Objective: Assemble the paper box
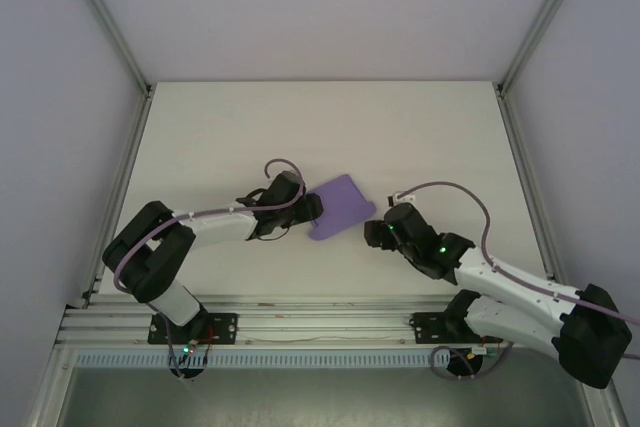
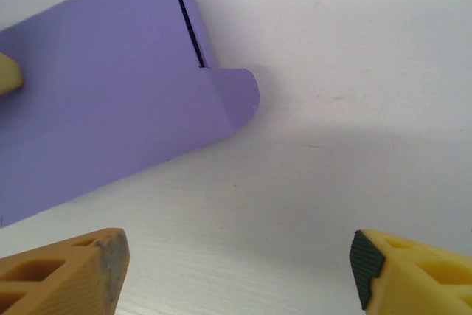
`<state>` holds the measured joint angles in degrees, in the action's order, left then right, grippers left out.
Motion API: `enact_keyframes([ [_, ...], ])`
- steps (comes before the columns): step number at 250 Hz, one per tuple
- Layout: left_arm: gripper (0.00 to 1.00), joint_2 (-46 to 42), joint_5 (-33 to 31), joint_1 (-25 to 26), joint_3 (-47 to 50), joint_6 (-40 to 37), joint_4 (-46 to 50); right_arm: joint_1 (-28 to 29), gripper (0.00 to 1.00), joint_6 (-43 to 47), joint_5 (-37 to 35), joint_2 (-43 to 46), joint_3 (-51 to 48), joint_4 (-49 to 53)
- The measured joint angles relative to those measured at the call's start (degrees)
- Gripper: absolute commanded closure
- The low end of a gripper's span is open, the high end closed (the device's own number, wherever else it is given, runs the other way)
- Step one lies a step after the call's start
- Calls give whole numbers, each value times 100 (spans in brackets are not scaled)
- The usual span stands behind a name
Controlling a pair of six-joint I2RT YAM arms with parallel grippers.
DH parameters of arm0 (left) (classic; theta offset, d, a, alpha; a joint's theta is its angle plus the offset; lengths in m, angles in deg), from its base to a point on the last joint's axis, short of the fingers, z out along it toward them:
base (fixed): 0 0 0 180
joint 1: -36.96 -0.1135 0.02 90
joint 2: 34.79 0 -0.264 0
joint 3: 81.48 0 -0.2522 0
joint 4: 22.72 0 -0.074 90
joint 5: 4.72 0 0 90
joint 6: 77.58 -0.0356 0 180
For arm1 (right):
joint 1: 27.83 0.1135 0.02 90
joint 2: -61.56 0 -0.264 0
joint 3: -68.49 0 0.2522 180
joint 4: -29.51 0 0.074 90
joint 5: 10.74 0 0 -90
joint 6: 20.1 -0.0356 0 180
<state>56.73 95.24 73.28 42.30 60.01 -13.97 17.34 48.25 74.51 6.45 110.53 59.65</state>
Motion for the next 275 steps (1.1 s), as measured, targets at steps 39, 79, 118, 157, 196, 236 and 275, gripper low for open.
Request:
enact_keyframes([
  [39,55,70,435,-186,295,-9,-761,-190,14,-2,118,-518,391,-13],
  [79,68,127,730,-350,549,-57,-1370,-601,13,0,529,-1005,737,-94],
  [118,75,162,1093,-551,868,13,-2041,-997,11,70,1091,-1401,1086,-140],
  [157,83,162,1325,-678,1086,68,-2496,-1357,11,87,1755,-1685,1307,-251],
  [196,87,168,1495,-800,1272,166,-2876,-1709,11,59,2430,-2015,1331,-409],
  [236,87,175,1602,-903,1469,256,-3206,-1867,13,-57,3038,-2345,1331,-538],
  [275,87,234,1690,-938,1506,293,-3364,-1875,15,-271,3606,-2557,1309,-920],
])
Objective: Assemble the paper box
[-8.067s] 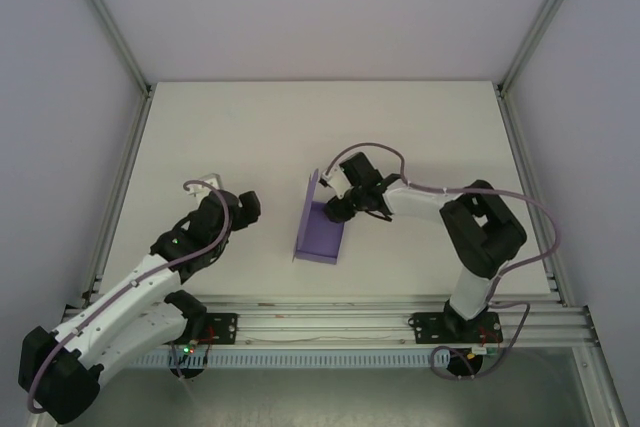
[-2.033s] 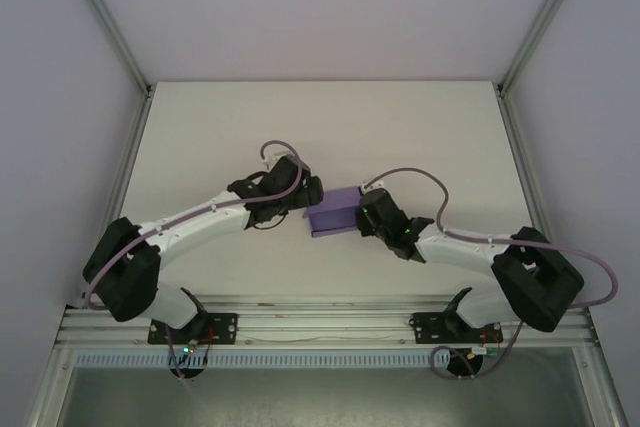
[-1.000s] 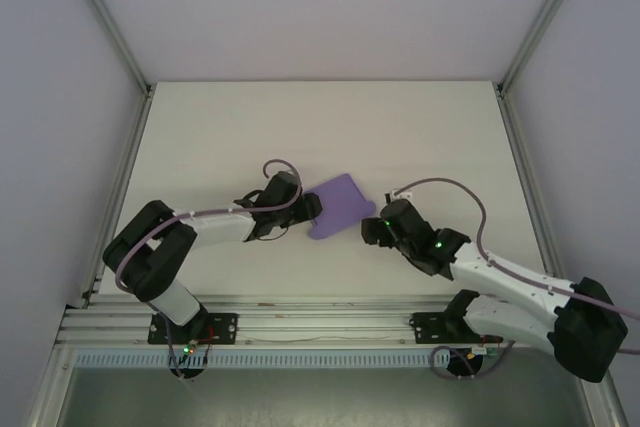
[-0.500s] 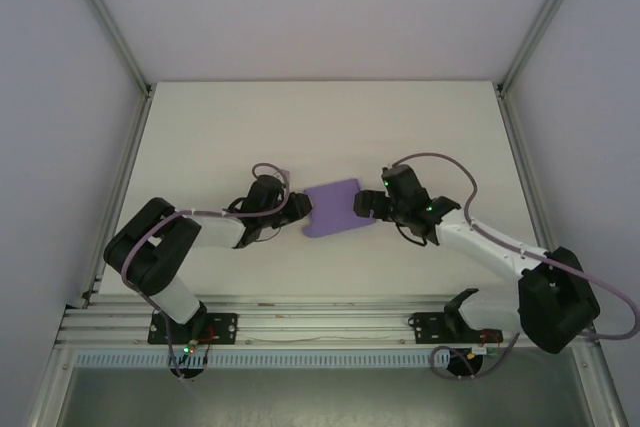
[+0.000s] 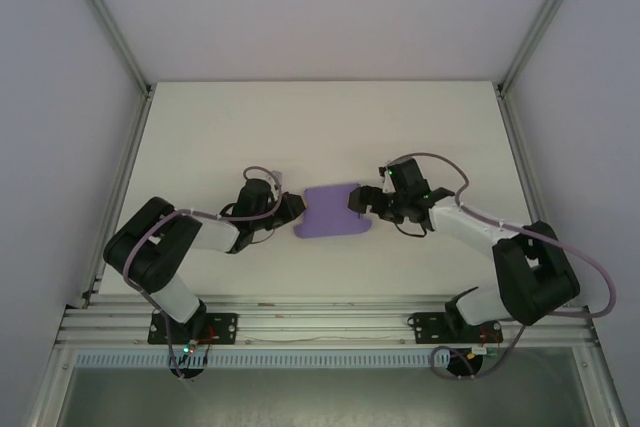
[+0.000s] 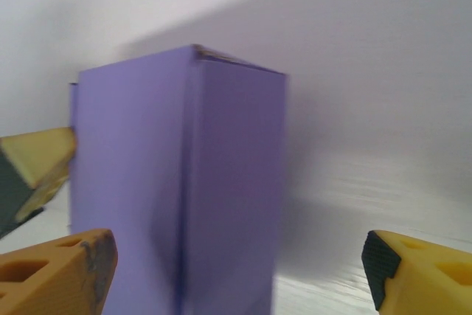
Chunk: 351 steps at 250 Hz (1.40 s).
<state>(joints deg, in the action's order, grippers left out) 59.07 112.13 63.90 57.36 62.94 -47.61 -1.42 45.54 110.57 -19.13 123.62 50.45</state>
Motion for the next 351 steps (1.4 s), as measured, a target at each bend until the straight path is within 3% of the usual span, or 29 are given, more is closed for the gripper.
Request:
enact_keyframes([
  [85,88,59,111,-72,4,0,-105,-195,22,-420,798,-855,0,-909],
  [131,86,68,140,-81,9,-52,-120,-236,36,-761,1250,-1067,-48,-1506],
  [199,73,2,140,-144,-131,-354,195,-273,57,-1434,1574,-990,-173,-2175],
  [226,58,-179,118,-144,-343,-621,745,-273,63,-1523,1561,-780,-173,-2116],
  [242,35,-407,85,-142,-492,-807,1108,-273,63,-1591,1545,-636,-173,-2083],
  [254,2,-619,24,-120,-640,-977,1403,-267,62,-1620,1539,-498,-173,-2041],
  [256,1,-654,13,-114,-662,-994,1445,-267,62,-1622,1541,-474,-173,-2033],
  [308,0,-1976,-527,35,-1237,-2295,2507,-258,64,-1834,1196,94,85,-1029],
  [351,0,-2894,-774,817,-1307,-4260,3008,-372,69,-2369,1019,160,796,402],
])
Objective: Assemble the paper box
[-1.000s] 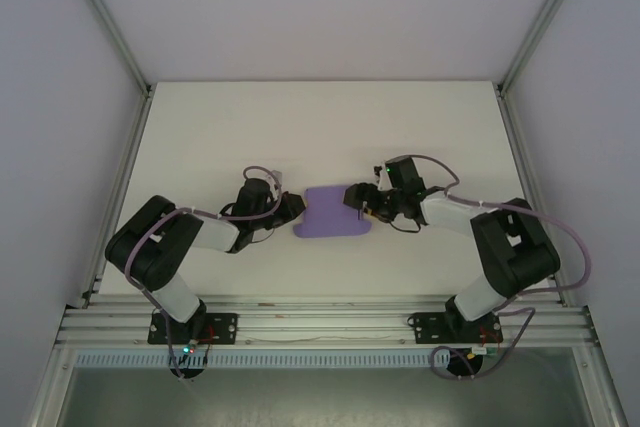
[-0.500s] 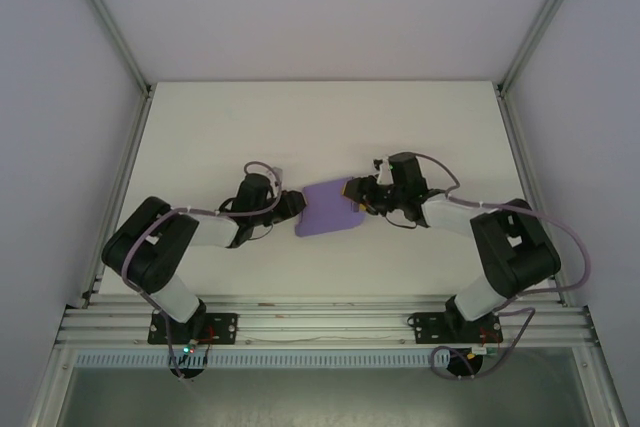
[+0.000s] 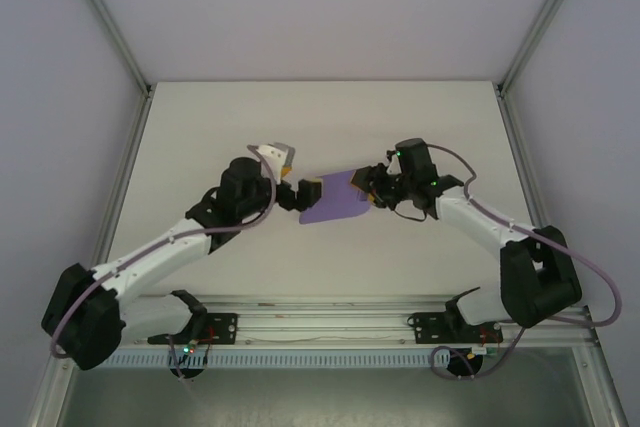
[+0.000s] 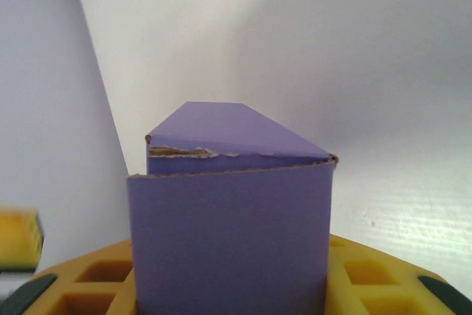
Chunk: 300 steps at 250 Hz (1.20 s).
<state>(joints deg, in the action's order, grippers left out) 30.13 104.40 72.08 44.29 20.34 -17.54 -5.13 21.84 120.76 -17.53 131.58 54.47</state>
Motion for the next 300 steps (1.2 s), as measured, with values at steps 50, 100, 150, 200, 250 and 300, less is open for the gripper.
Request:
enact_keyframes([
  [50,0,59,-76,894,-317,-2197,1191,-319,72,-953,483,61,170,1014],
  [100,0,833,-1132,1521,-841,-3436,1838,-415,69,-1510,1047,17,328,1690],
  [150,2,1792,-2096,1663,-1165,-4105,1937,-463,70,-1740,1394,-219,442,1762],
  [200,18,1746,-2474,1676,-1078,-4339,1679,-522,70,-1799,1604,-470,442,1853],
  [250,37,1373,-2441,1705,-651,-4439,1309,-522,70,-1906,1871,-470,444,1816],
  [300,47,927,-2251,1703,-348,-4518,1172,-525,69,-1937,2144,-470,459,1816],
])
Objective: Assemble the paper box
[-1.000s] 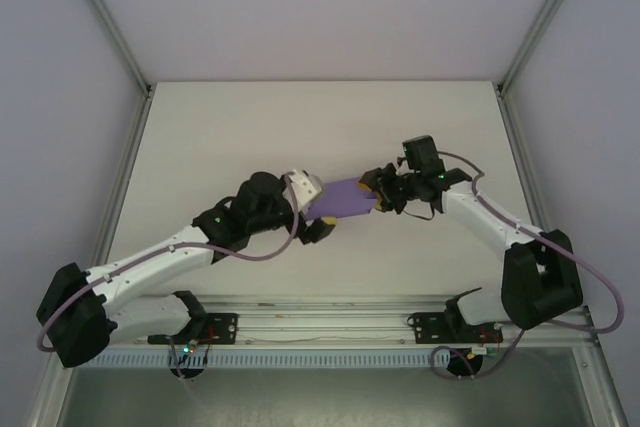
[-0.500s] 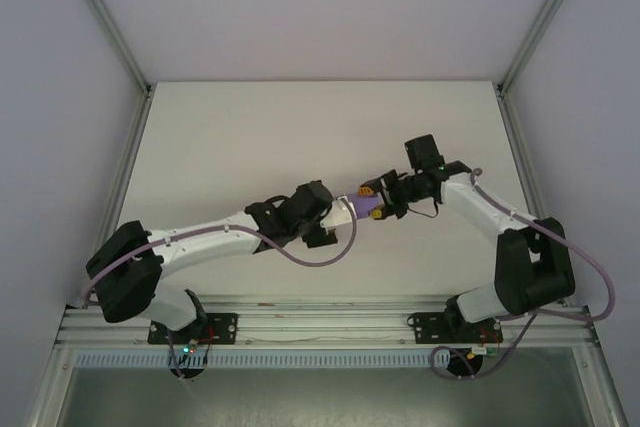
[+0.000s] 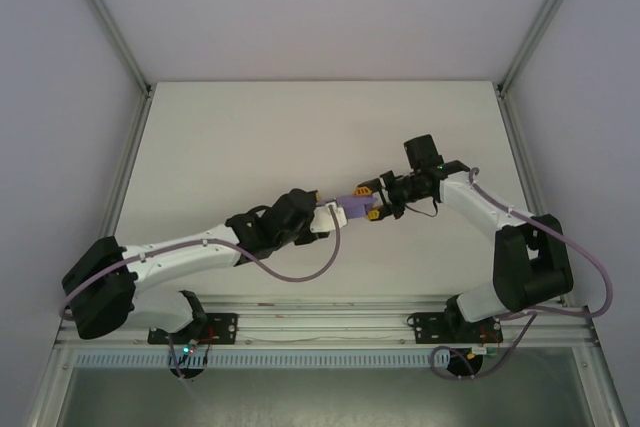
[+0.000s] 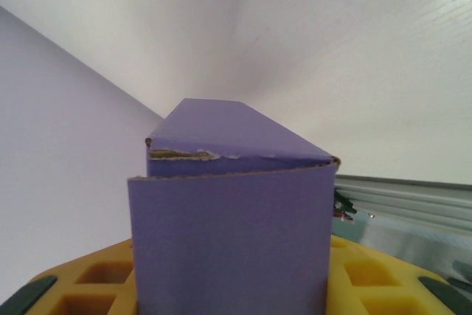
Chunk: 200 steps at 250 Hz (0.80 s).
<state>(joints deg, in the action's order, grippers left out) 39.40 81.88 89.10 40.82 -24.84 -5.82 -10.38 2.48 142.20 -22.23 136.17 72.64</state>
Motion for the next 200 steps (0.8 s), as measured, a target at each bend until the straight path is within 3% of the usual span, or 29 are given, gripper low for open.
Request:
enact_keyframes([
  [92,64,-103,188,0,28,-166,42,-20,60,184,96,28,79,219],
  [121,68,-146,258,-2,28,-184,48,-26,45,376,125,28,144,402],
  [136,69,-190,299,-7,28,-192,66,-26,32,551,164,33,160,498],
  [162,70,-214,350,-55,28,-205,103,-13,21,863,168,39,208,750],
  [200,70,-214,525,-260,-4,-186,341,-136,0,1576,-269,39,575,1303],
])
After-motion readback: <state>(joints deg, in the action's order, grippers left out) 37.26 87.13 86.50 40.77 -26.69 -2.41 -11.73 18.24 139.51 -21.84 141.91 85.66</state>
